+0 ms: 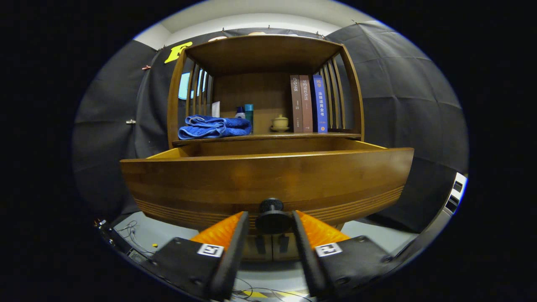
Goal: Pull open the drawer, take out the items inside it, and place them on the countertop above the cabinet.
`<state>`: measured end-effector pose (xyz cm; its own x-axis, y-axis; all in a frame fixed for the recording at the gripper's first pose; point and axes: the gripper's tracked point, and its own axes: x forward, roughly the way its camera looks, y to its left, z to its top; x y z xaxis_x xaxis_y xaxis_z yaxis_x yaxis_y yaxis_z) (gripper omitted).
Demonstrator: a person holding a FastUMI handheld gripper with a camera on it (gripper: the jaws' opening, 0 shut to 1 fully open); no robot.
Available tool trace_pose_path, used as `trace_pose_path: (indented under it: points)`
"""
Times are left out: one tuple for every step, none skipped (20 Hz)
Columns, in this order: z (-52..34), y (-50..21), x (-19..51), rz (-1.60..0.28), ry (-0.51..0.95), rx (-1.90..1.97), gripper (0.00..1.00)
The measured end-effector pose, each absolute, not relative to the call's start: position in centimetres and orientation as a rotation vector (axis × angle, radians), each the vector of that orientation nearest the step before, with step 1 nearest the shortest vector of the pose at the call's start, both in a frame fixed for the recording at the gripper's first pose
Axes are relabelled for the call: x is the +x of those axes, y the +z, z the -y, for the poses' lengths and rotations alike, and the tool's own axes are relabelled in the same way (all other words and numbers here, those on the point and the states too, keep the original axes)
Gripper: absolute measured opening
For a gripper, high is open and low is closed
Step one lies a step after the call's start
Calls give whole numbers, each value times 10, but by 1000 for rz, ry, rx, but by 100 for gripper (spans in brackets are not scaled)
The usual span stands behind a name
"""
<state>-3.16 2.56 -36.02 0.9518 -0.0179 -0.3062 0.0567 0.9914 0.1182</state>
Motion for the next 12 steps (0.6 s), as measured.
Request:
trace_pose_path:
  points:
    - [-25,-355,-39,-305,-36,133,86]
    - [-26,-349,-47,-303,-36,131,100]
    - [-23,-342,-54,-298,-42,118,99]
    - [-18,-331,-59,-293,-51,96,99]
    - [-16,-317,-63,-282,-53,72,99]
    - [-12,-302,-64,-277,-59,45,99]
    - [-8,-287,-63,-274,-64,17,98]
    - [-6,-270,-61,-271,-65,-13,99]
    - [-2,-253,-58,-273,-75,-47,99]
    - [3,-238,-53,-283,-86,-74,98]
    - [6,-226,-48,-310,-102,-88,98]
    - [7,-219,-42,-350,-114,-91,98]
